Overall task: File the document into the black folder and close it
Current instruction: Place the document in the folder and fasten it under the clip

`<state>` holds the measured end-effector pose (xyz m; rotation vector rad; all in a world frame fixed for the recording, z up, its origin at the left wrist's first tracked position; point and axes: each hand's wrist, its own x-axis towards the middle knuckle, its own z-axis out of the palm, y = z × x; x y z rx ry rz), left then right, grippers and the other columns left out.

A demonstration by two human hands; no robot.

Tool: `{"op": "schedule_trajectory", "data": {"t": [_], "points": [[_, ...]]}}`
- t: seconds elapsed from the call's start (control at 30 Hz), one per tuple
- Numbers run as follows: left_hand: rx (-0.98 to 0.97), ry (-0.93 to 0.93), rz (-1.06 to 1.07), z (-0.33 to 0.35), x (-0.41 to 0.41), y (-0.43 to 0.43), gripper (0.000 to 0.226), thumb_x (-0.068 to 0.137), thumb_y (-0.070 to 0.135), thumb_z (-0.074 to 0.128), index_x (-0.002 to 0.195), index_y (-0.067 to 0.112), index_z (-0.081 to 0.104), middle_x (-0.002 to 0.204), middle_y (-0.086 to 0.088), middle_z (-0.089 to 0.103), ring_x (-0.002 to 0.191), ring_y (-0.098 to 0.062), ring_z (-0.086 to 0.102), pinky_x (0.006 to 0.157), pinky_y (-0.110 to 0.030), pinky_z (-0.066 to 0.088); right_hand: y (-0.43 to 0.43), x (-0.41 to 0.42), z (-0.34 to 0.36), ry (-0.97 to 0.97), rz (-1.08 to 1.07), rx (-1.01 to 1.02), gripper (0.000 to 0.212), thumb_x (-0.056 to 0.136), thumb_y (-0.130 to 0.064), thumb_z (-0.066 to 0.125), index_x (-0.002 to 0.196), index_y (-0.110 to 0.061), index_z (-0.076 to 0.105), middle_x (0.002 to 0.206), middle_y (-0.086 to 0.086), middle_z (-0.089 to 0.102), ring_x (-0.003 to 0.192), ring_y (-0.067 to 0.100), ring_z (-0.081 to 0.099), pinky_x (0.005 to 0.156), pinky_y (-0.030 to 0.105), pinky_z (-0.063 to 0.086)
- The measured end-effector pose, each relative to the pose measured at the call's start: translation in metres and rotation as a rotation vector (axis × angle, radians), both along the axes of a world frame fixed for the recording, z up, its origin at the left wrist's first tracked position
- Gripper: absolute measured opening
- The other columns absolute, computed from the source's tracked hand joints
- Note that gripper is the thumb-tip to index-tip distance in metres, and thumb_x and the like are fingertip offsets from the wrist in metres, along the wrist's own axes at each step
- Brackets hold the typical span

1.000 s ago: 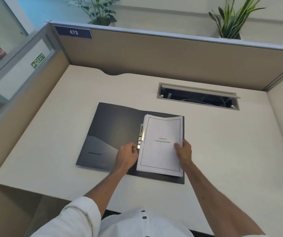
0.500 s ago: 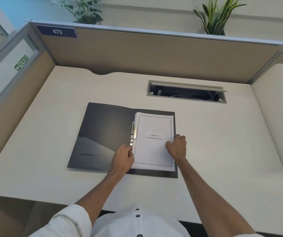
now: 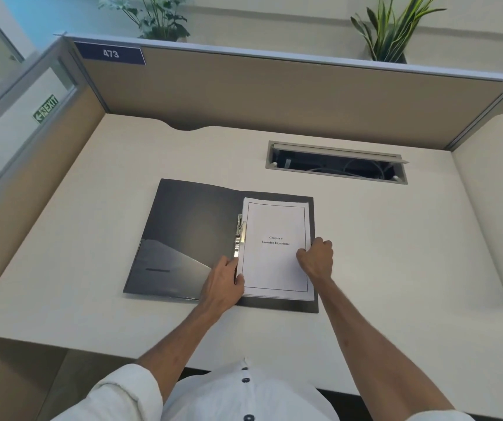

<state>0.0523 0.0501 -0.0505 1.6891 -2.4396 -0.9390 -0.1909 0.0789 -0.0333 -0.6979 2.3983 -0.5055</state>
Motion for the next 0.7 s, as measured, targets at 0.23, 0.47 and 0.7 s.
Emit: {"op": "schedule_trajectory", "data": {"t": [0.23,0.47,0.7], "points": [[0.018,-0.010,-0.024,-0.001,0.006,-0.002,0.045,0.107,0.030,0.063,0.150,0.018,0.057,0.132,-0.005,0.059,0.127,-0.026,0.058,0.106,-0.044,0.058,0.003,-0.001,0.000,-0.013,0.020,-0.030,0.038,0.098,-0.008,0.060,0.133,0.007,0.055,0.142,0.020,0.050,0.133,0.042,0.054,0.098,0.042,0.050],[0.045,-0.023,-0.086,-0.004,0.013,-0.006,0.058,0.106,0.037,0.065,0.158,0.020,0.048,0.141,-0.003,0.054,0.134,-0.024,0.055,0.110,-0.044,0.058,0.005,-0.005,0.000,-0.024,0.033,-0.048,0.037,0.099,-0.010,0.060,0.133,0.005,0.057,0.142,0.019,0.053,0.131,0.041,0.057,0.105,0.045,0.051],[-0.204,-0.051,-0.220,-0.016,0.032,0.003,0.086,0.099,0.056,0.063,0.171,0.022,0.031,0.159,0.003,0.051,0.141,-0.019,0.055,0.123,-0.039,0.048,-0.005,-0.012,0.008,0.134,0.046,-0.066,0.042,0.105,-0.023,0.058,0.142,-0.003,0.056,0.142,0.015,0.056,0.136,0.038,0.054,0.108,0.049,0.049]]}}
